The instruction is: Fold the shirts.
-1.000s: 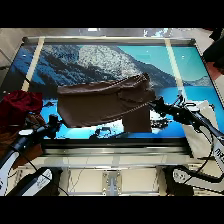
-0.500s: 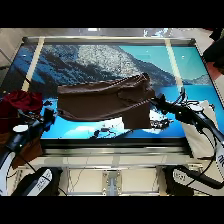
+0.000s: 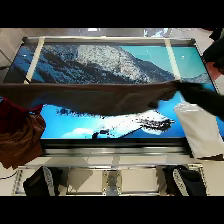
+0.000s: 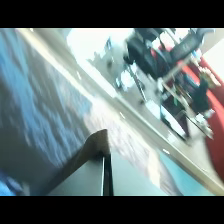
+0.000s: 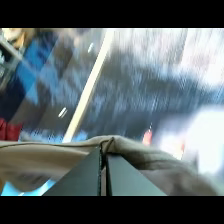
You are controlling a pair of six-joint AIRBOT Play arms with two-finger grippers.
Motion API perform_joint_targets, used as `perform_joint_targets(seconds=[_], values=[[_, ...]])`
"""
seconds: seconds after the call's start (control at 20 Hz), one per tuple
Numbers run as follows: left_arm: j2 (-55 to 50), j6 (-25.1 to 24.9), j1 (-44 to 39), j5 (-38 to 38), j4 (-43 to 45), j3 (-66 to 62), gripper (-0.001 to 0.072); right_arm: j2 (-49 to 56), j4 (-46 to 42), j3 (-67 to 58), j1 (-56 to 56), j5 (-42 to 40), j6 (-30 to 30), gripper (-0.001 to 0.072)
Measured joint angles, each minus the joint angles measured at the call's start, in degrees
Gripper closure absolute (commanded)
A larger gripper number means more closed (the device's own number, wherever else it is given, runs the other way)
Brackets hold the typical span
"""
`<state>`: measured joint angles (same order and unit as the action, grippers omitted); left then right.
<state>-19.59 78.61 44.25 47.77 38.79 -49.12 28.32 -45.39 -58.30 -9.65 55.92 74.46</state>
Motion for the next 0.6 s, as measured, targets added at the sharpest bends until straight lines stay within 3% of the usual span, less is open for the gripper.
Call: perform_joint_targets(seconds=[0.15,0.3,0.45,0.6], values=[[-5.6,-3.7,2.4,5.9,1.6,-17.0,0.0699,-2.4,-10.4,-16.6,0.0,3.2,4.0,0.0704],[-13.9,-5.7,0.7,10.9,2.1,-29.1,0.0699,2.9,-16.2,-27.6,0.0,8.5,5.9,0.0704],[-24.1,-6.7,-5.9,16.2,3.8,-34.1,0.0699,13.3,-18.2,-31.8,0.0,13.1,6.5,0.0703],[-36.3,-6.9,-16.8,17.4,12.0,-35.8,0.0698,27.5,-16.2,-33.3,0.0,15.1,4.7,0.0702]])
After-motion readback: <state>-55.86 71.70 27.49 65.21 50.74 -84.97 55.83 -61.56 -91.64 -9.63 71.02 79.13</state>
